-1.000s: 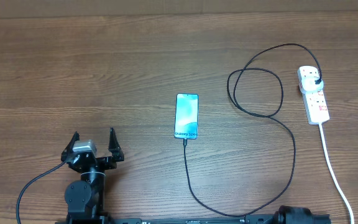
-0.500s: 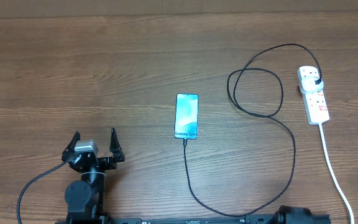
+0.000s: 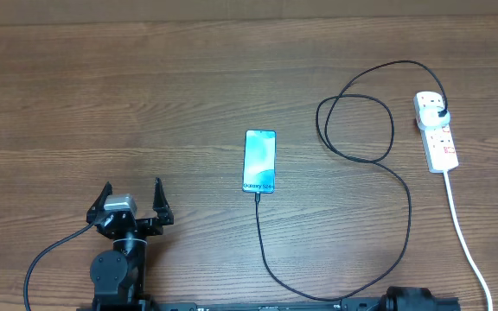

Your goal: Plug charger to phone and switch on socket

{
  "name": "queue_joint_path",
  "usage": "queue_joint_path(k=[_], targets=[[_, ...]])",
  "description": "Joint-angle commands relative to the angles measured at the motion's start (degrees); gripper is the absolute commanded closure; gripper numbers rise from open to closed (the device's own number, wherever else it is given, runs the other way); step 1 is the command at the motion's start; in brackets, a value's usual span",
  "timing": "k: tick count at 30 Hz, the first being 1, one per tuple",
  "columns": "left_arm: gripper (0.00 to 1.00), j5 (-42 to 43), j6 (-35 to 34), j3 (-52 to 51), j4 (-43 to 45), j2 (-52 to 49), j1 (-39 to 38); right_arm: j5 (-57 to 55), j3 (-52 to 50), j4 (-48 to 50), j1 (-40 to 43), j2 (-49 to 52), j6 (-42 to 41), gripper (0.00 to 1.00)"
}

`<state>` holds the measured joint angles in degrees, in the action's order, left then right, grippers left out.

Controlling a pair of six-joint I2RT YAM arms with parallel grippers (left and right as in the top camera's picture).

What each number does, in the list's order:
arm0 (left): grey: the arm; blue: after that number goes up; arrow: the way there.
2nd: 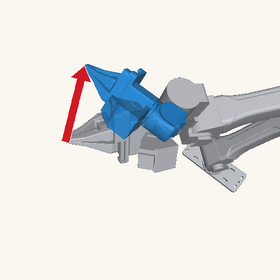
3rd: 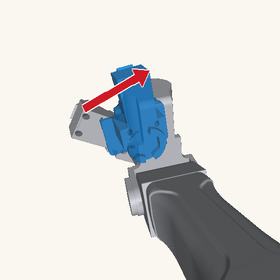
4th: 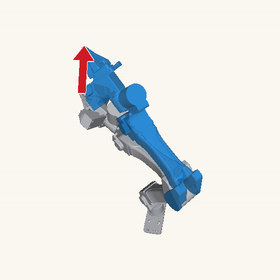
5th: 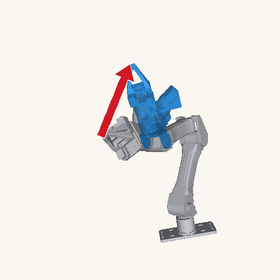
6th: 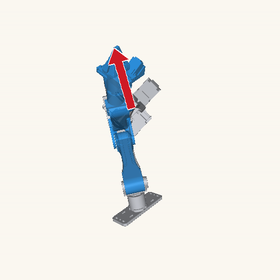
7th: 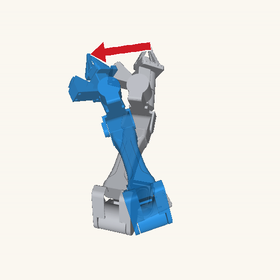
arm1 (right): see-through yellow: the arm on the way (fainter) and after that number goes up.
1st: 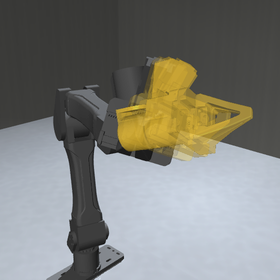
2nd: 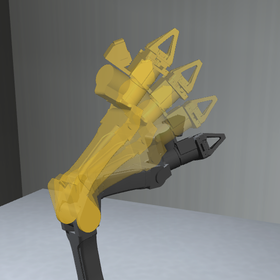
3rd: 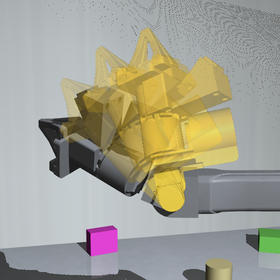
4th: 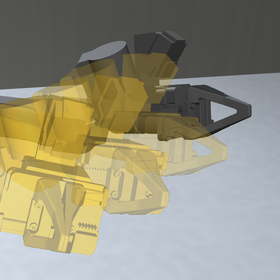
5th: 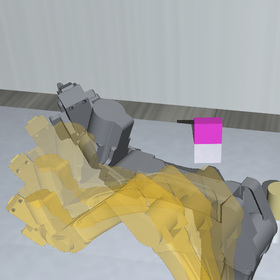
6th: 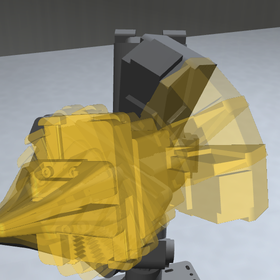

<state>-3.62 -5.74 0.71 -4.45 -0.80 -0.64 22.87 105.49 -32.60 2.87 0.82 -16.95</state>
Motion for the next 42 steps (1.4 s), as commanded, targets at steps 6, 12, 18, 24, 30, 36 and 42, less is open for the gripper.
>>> queue_joint_path(k=[6,12,18,24,30,36,42], targets=[[0.01,0.50,1.07,-0.35,0.20,0.55,0.35,0.74,0.11,-0.46,-1.20,-0.50,5.20,0.96],[0.00,0.48,1.05,-0.35,0.20,0.55,0.35,0.74,-0.61,1.97,-1.20,-0.50,5.27,0.89],[0.00,0.48,1.07,-0.35,0.20,0.55,0.35,-0.07,-2.86,-4.72,-1.60,-0.48,5.27,0.22],[0.01,0.48,1.07,-0.35,0.20,0.55,0.35,-14.32,-13.81,-25.20,-0.74,-0.46,5.22,0.00],[0.00,0.48,1.07,-0.35,0.20,0.55,0.35,-15.23,-38.62,-24.81,-0.59,-0.44,4.87,0.00],[0.00,0.48,1.07,-0.35,0.20,0.55,0.35,-16.59,-56.57,-11.82,-0.61,-0.44,4.81,0.00],[0.01,0.48,1.05,-0.35,0.20,0.55,0.35,-16.63,-70.44,4.98,-0.61,-0.44,4.83,0.00]])
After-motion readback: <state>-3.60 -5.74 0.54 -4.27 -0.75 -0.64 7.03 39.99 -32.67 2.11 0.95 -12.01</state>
